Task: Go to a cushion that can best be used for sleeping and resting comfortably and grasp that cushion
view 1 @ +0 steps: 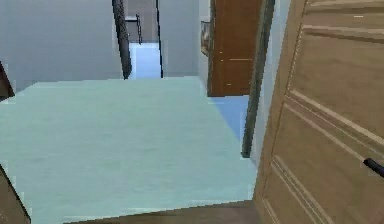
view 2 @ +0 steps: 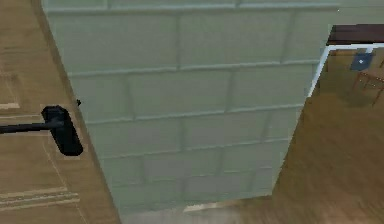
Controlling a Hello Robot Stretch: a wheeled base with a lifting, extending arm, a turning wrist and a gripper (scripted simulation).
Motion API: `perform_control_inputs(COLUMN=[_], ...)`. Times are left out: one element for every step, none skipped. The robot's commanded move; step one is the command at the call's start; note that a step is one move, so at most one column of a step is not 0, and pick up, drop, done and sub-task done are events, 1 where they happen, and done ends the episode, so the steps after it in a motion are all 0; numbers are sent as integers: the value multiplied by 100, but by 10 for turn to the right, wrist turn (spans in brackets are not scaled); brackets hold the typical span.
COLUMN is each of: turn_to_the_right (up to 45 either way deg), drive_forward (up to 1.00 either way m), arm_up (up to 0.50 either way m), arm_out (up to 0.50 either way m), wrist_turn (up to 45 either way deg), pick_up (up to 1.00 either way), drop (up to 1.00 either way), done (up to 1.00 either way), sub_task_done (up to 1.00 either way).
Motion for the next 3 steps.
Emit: perform_control_inputs(turn_to_the_right=[0,30,0], drive_forward=[100,0,85], arm_up=[0,0,0], arm_out=[0,0,0], wrist_turn=[0,0,0], pick_up=[0,0,0], drop=[0,0,0], done=[0,0,0], sub_task_done=[0,0,0])
